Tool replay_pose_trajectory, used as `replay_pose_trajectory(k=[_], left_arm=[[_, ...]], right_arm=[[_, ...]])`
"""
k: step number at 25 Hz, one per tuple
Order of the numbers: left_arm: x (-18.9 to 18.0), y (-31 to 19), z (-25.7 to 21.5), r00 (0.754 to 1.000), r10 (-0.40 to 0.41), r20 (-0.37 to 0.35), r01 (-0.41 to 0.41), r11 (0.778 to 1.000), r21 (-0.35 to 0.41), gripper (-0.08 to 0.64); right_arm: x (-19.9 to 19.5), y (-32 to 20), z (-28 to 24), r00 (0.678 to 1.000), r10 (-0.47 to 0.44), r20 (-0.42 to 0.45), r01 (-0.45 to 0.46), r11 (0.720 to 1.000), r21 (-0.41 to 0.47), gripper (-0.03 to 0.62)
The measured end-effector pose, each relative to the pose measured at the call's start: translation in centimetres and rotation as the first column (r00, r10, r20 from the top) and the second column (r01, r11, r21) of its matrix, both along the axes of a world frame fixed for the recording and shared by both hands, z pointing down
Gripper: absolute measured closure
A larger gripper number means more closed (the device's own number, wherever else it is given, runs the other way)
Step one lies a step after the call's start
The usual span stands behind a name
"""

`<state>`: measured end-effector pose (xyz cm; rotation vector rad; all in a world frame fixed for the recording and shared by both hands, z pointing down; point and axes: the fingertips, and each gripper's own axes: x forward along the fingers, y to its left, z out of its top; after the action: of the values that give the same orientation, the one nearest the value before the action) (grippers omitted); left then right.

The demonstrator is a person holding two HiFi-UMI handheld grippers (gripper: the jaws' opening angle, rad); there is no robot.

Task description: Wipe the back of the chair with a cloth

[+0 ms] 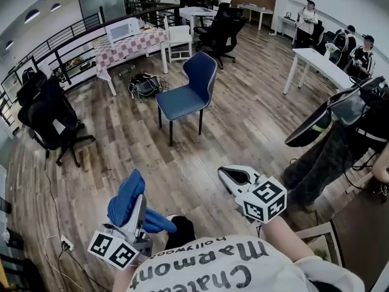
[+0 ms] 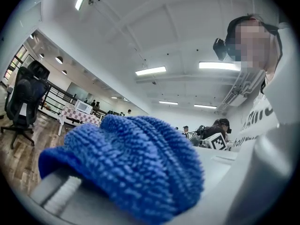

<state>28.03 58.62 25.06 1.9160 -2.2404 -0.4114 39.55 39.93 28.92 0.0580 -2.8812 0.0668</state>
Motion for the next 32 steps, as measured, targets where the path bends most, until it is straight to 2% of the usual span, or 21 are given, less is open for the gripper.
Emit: replay_pose_trajectory(k=[5,10,14,18,21,29,32], left_arm=[[-3.1,-2.0,1.4,1.0,0.006,-0.02,-0.006,1.0,-0.004,0.534],[-8.0,-6.1,1.7,0.997,0.069,-0.028,-0.069,0.998,0.008,0.534],[-12.2,-9.5,0.6,0.99,0.139,-0.002,-0.139,0.99,0.002,0.534],[-16.9,-11.9,0.1,0.984,0.18,-0.009,-0.18,0.984,-0.007,0.534],[-20.7,-13.6,-0.8,0.978,0.21,0.009,-0.21,0.978,-0.011,0.534],[-29.4,-16.7,-2.1,0.969,0.245,0.042,-0.245,0.97,0.004,0.534],[-31.9,-17.6,-1.3,0.968,0.248,0.028,-0.248,0.969,-0.002,0.534]], right_arm=[[-2.2,-2.1,1.3,0.999,0.031,-0.011,-0.031,0.999,-0.022,0.58],[-5.6,-4.5,3.0,0.996,0.079,-0.049,-0.081,0.996,-0.047,0.58],[-10.4,-6.5,1.4,0.994,0.106,-0.028,-0.107,0.993,-0.041,0.58],[-15.0,-8.1,1.1,0.991,0.124,-0.042,-0.126,0.991,-0.036,0.58],[-18.7,-9.8,0.3,0.987,0.157,-0.021,-0.158,0.986,-0.044,0.58],[-27.7,-12.3,-0.6,0.982,0.189,0.015,-0.189,0.981,-0.038,0.58],[-30.5,-12.7,-0.4,0.981,0.193,0.016,-0.193,0.98,-0.04,0.58]])
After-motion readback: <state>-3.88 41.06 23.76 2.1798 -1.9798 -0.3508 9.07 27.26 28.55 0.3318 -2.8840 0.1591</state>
